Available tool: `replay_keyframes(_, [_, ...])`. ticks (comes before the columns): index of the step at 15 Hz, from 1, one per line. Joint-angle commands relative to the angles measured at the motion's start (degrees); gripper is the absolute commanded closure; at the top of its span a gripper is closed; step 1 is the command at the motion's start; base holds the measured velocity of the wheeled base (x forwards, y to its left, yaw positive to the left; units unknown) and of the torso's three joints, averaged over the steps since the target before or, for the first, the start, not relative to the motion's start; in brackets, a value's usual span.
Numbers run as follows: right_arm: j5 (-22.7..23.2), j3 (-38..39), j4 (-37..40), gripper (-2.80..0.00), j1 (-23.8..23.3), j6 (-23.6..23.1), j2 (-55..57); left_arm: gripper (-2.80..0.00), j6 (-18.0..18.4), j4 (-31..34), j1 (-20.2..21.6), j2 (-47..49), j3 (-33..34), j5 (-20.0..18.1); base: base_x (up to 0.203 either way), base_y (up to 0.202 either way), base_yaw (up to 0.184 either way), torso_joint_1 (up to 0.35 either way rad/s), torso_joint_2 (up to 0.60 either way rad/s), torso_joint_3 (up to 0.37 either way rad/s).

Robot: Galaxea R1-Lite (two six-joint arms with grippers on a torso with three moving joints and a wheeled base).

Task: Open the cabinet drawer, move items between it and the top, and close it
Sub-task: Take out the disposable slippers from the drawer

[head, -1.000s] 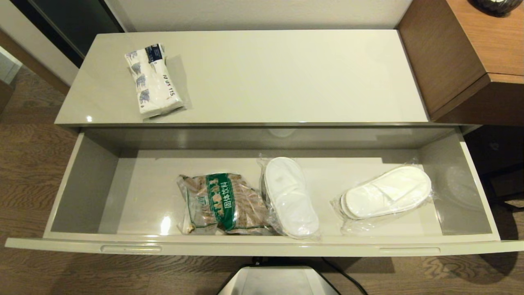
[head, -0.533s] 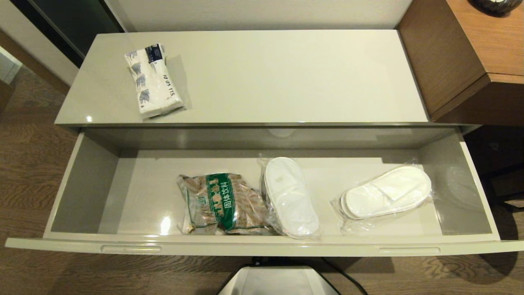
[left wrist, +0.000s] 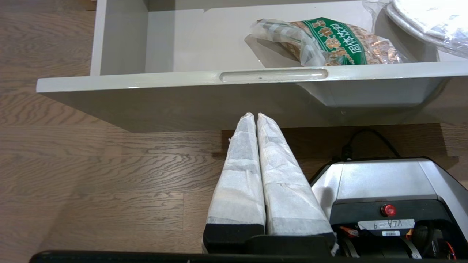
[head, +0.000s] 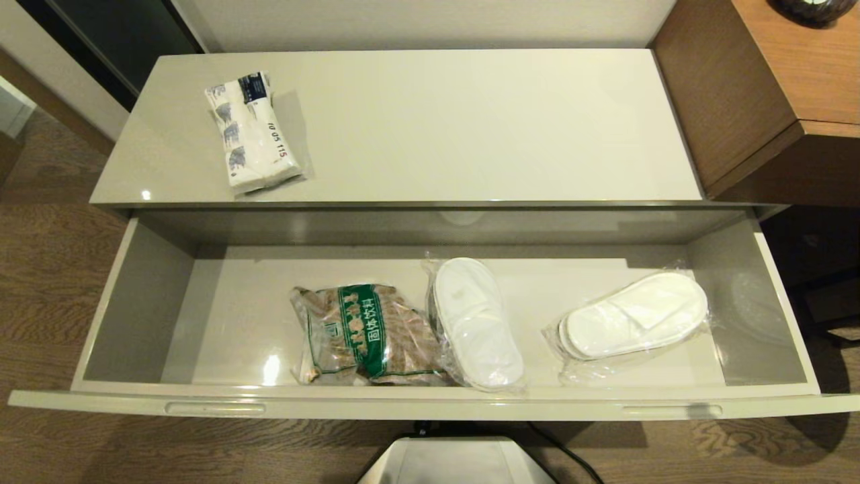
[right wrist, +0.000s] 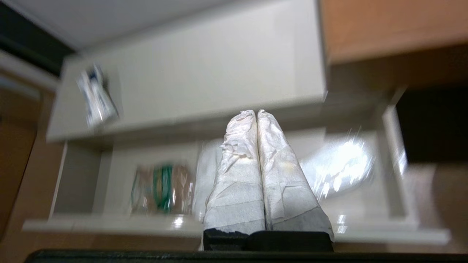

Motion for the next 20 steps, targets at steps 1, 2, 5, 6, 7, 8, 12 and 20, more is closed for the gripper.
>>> replay_keyframes(1, [2.4, -2.5, 3.7, 0.00, 0.9, 1.3, 20.4, 0.00, 0.0, 0.0, 0.0, 0.1, 0.0, 0.0, 0.000, 0.000, 0.000, 0.000, 0.00, 0.000])
replay_keyframes(2, [3.1, -2.7, 4.1, 0.00, 2.1, 2.0, 26.1, 0.00, 0.0, 0.0, 0.0, 0.1, 0.1, 0.0, 0.000, 0.000, 0.000, 0.000, 0.00, 0.000])
replay_keyframes(5, [2.5, -3.4, -0.1, 0.00, 8.6, 3.4, 41.7, 0.00, 0.0, 0.0, 0.0, 0.1, 0.1, 0.0, 0.000, 0.000, 0.000, 0.000, 0.00, 0.000])
replay_keyframes(6, [1.7, -3.5, -1.6, 0.00, 12.3, 3.5, 46.1, 0.00, 0.0, 0.0, 0.0, 0.1, 0.1, 0.0, 0.000, 0.000, 0.000, 0.000, 0.00, 0.000])
replay_keyframes(7, [1.0, -3.3, -2.6, 0.00, 16.7, 3.8, 49.1, 0.00, 0.0, 0.0, 0.0, 0.1, 0.0, 0.0, 0.000, 0.000, 0.000, 0.000, 0.00, 0.000])
replay_keyframes(8, [0.6, -2.0, -3.3, 0.00, 20.6, 4.0, 51.5, 0.00, 0.0, 0.0, 0.0, 0.1, 0.1, 0.0, 0.000, 0.000, 0.000, 0.000, 0.00, 0.000])
replay_keyframes(12, [-0.7, 6.1, -15.1, 0.00, 25.6, 4.1, 60.1, 0.00, 0.0, 0.0, 0.0, 0.1, 0.1, 0.0, 0.000, 0.000, 0.000, 0.000, 0.00, 0.000])
replay_keyframes(20, [-10.3, 9.3, -37.9, -2.80, 33.5, 4.1, 68.4, 0.00, 0.0, 0.0, 0.0, 0.1, 0.0, 0.0, 0.000, 0.000, 0.000, 0.000, 0.00, 0.000])
